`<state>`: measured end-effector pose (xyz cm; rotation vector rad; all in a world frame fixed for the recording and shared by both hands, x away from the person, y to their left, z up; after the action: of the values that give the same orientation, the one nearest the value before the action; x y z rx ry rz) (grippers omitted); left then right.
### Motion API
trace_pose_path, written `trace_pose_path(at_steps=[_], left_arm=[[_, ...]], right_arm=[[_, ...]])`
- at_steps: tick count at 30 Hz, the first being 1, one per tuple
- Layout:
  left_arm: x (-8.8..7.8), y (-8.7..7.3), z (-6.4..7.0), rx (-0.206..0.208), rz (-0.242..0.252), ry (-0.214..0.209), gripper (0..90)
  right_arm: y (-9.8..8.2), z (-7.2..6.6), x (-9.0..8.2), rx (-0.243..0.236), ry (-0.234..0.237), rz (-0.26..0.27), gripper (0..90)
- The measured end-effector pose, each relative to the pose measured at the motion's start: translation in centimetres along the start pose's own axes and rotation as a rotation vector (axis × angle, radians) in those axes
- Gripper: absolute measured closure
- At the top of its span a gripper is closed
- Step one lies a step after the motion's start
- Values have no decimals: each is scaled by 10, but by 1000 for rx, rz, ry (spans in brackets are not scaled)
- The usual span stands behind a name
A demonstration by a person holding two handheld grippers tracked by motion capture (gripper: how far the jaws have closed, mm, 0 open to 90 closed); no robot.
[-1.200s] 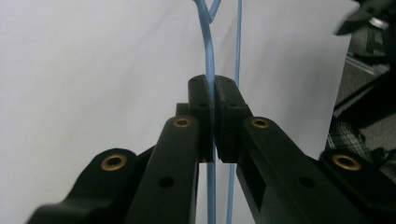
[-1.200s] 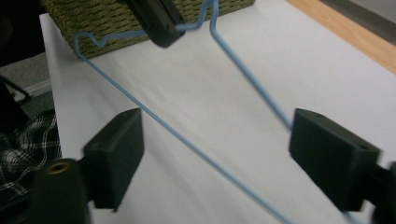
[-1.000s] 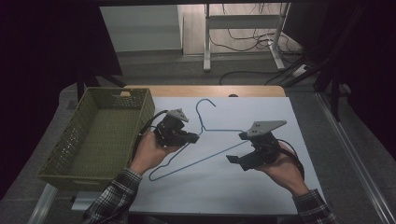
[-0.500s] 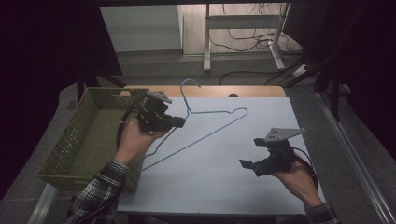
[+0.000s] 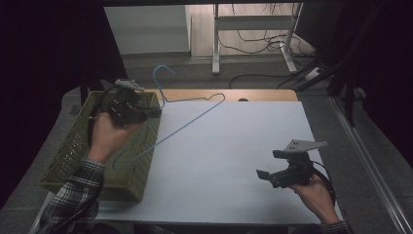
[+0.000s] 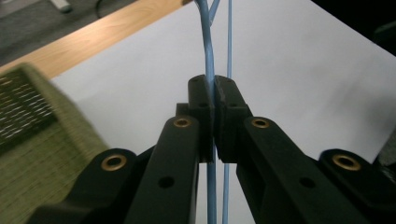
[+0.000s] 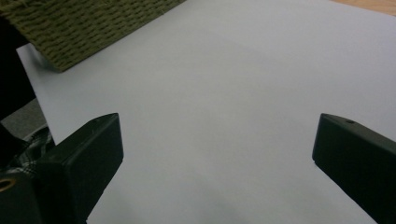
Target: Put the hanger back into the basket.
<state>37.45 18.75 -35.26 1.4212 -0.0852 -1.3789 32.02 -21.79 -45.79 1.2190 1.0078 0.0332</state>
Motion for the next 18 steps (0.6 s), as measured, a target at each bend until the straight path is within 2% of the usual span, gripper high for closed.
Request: trace_pose_path(at_steps=[7,9,11,18], left_arm=[[-29,-16,-26,-44,27,62,877],[-42,-25,-37,-62,36,90,877],[-45,-27,-41,-70,41,98,877],[-69,-54,-69,-117,59,188,877]], right_arm=[[-13,3,-1,17,-22,-6,13],[-18,3,-2,22,-24,-7,9],[-21,3,-3,24,-27,-6,6],[-30,2,-5,25,-38,-16,4]])
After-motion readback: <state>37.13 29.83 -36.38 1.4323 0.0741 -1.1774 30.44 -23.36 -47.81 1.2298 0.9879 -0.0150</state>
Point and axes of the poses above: each handheld gripper's, and its own axes: x roughly forward along the jaws, y roughly out of its top, z roughly to its right, the point moved 6 cm from there along x, roughly forward along the jaws, and after that the axes turned 13 degrees about -y, right-handed, at the moved point
